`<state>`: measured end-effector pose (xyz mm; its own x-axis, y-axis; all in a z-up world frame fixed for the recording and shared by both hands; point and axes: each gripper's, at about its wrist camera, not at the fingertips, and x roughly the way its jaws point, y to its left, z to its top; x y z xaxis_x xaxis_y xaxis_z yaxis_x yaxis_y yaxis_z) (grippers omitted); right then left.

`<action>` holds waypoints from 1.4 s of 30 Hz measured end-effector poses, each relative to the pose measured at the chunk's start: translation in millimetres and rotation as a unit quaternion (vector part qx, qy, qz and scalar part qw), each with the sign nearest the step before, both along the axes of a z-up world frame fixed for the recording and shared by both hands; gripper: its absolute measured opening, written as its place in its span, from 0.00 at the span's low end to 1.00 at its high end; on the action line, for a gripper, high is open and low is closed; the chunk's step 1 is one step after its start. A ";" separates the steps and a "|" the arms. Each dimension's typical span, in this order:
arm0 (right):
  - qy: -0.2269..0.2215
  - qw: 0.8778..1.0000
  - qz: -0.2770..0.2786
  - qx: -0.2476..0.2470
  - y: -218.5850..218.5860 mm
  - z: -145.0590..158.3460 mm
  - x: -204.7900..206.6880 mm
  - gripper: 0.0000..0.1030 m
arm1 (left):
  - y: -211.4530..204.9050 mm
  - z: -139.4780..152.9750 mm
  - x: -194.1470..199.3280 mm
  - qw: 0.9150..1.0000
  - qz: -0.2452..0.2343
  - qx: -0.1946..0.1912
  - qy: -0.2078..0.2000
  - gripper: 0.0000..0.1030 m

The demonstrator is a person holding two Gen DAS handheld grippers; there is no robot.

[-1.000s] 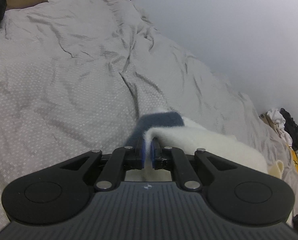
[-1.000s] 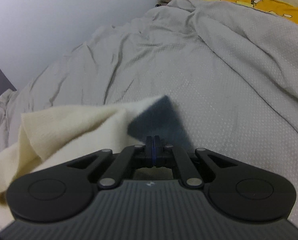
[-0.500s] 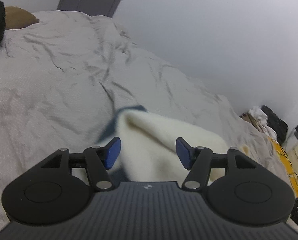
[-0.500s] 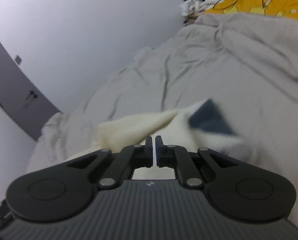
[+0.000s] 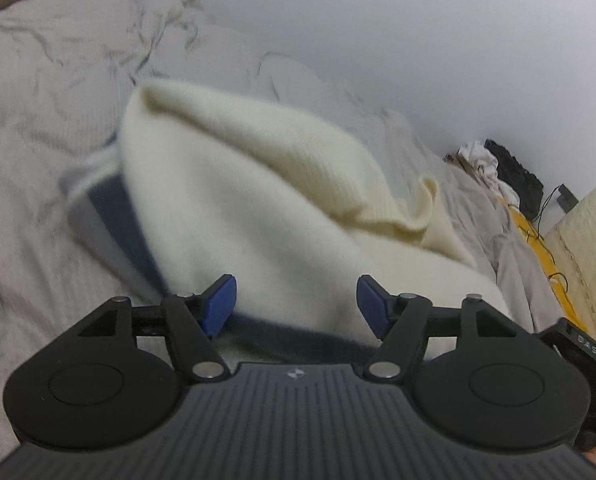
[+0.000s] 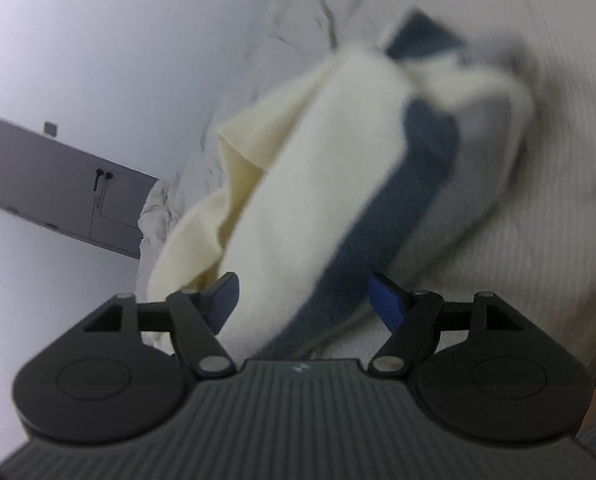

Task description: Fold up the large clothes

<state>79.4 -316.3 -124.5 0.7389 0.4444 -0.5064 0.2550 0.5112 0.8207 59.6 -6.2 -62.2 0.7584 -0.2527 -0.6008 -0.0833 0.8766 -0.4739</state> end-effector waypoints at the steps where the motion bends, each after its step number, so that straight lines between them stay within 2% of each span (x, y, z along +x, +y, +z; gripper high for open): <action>1: 0.009 1.000 -0.003 0.011 0.2 -5.6 1.5 0.73 | -2.4 -3.3 0.9 1.000 -0.001 -0.001 0.008 0.74; 5: 0.042 0.997 -0.018 0.060 -1.6 -25.7 6.0 0.73 | 0.6 -18.3 7.9 0.999 -0.006 -0.035 0.034 0.81; 10: 0.060 0.994 -0.035 0.087 -2.1 -38.5 8.9 0.72 | 10.3 -41.5 19.1 0.992 -0.002 -0.104 0.074 0.82; 16: 0.064 0.991 -0.054 0.108 -3.7 -46.6 16.7 0.72 | 22.1 -53.8 25.2 0.984 0.017 -0.158 0.080 0.82; 19: 0.055 0.989 -0.080 0.115 -8.1 -47.3 4.2 0.73 | 35.8 -59.9 21.9 0.975 0.041 -0.207 0.072 0.82; 23: 0.048 0.986 -0.110 0.118 -11.5 -47.4 -8.5 0.73 | 55.0 -69.5 17.7 0.955 0.073 -0.281 0.063 0.82; 26: 0.036 0.984 -0.134 0.111 -13.3 -44.9 -17.1 0.73 | 63.7 -75.6 13.7 0.942 0.095 -0.317 0.055 0.82; 32: 0.025 0.984 -0.156 0.086 -19.5 -42.4 -29.9 0.72 | 76.3 -90.3 7.3 0.929 0.120 -0.347 0.053 0.81; 34: 0.030 0.985 -0.154 0.072 -15.9 -42.1 -28.1 0.66 | 80.9 -94.0 9.6 0.928 0.125 -0.345 0.057 0.80; 36: 0.028 0.987 -0.149 0.055 -11.3 -39.5 -28.0 0.48 | 79.7 -95.0 15.8 0.931 0.133 -0.334 0.064 0.68; 37: 0.025 0.988 -0.147 0.046 -10.0 -36.9 -29.3 0.43 | 80.4 -95.1 17.7 0.933 0.139 -0.324 0.071 0.52; 38: 0.018 0.989 -0.144 0.038 -8.6 -33.7 -30.8 0.36 | 83.6 -95.4 18.9 0.935 0.141 -0.315 0.078 0.41; 41: -0.006 0.991 -0.133 0.010 -7.2 -19.8 -39.2 0.29 | 91.5 -89.3 17.8 0.940 0.135 -0.304 0.076 0.29; 42: -0.013 0.992 -0.129 0.003 -5.7 -14.9 -41.2 0.28 | 90.5 -82.8 19.9 0.943 0.131 -0.296 0.072 0.27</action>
<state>38.2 -322.0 -139.5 0.8409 0.2421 -0.4840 0.3552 0.4278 0.8312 79.4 84.3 -145.0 0.7634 -0.3909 -0.5141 -0.3612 0.4015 -0.8416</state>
